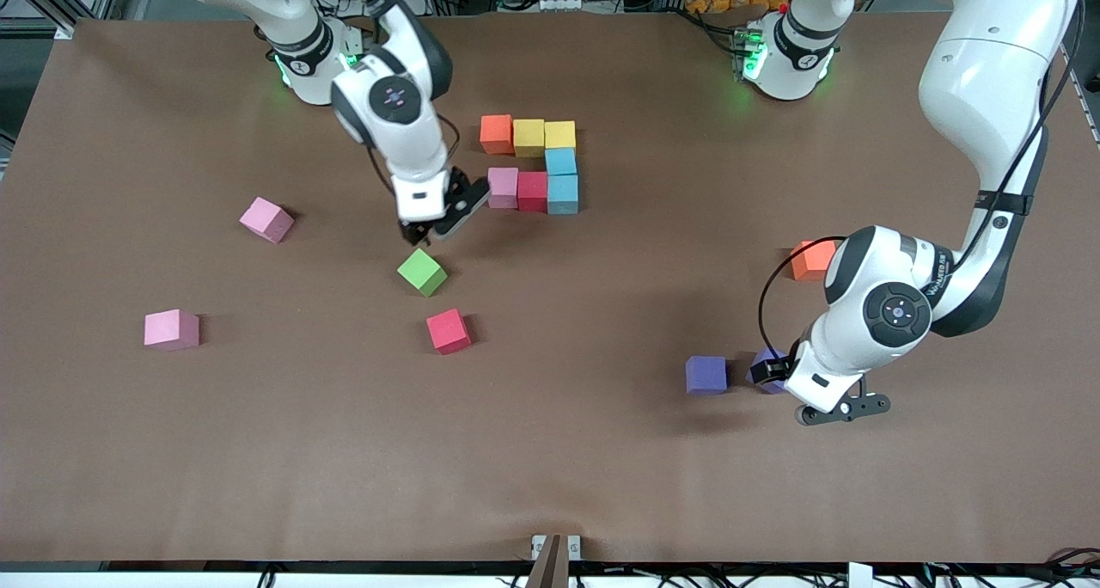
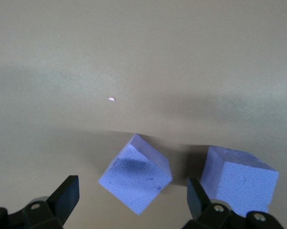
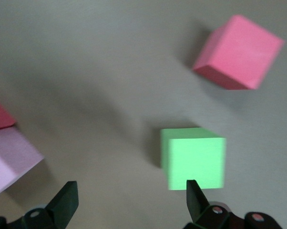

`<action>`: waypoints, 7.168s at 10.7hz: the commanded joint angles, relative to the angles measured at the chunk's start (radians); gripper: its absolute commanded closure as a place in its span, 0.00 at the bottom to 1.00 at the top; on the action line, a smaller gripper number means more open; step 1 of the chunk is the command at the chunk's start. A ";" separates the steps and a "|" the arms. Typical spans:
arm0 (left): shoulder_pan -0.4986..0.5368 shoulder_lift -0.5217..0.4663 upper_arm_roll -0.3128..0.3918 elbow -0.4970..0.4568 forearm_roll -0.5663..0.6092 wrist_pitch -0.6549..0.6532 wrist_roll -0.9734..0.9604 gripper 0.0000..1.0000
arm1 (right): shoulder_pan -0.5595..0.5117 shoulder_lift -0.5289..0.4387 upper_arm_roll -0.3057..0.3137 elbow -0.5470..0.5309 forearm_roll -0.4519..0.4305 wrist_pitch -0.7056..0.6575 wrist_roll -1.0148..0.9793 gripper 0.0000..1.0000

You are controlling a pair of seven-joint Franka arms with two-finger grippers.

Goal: Form number 2 with 11 blocks
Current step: 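Release lavender and reach green with the right gripper while the left gripper lowers, then grasp the green block with the right gripper while the left gripper grasps purple, then carry the green block to the stack with the right gripper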

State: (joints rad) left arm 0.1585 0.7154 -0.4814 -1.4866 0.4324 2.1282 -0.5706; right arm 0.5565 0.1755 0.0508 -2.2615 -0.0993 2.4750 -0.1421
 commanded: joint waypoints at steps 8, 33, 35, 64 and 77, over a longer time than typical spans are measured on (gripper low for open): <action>0.042 0.000 0.011 -0.001 0.011 -0.005 0.415 0.00 | -0.142 0.185 0.018 0.146 -0.020 0.022 -0.252 0.00; -0.005 0.007 -0.005 -0.020 0.017 0.036 -0.567 0.00 | -0.129 0.203 0.037 0.117 -0.005 0.022 -0.178 0.00; 0.009 0.001 -0.003 -0.027 0.017 0.027 -0.734 0.00 | -0.129 0.208 0.035 0.115 -0.005 0.022 -0.179 0.00; 0.007 0.102 0.021 -0.086 0.031 0.124 -0.896 0.00 | 0.063 0.206 0.035 0.134 -0.005 0.098 0.749 0.60; 0.006 0.102 0.021 -0.086 0.031 0.124 -0.894 0.00 | 0.164 0.279 0.038 0.138 -0.003 0.099 1.013 0.60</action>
State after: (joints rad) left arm 0.1712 0.8179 -0.4655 -1.5713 0.4353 2.2410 -1.4391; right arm 0.7150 0.4550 0.0866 -2.1188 -0.0991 2.5746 0.8484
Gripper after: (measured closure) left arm 0.000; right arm 0.410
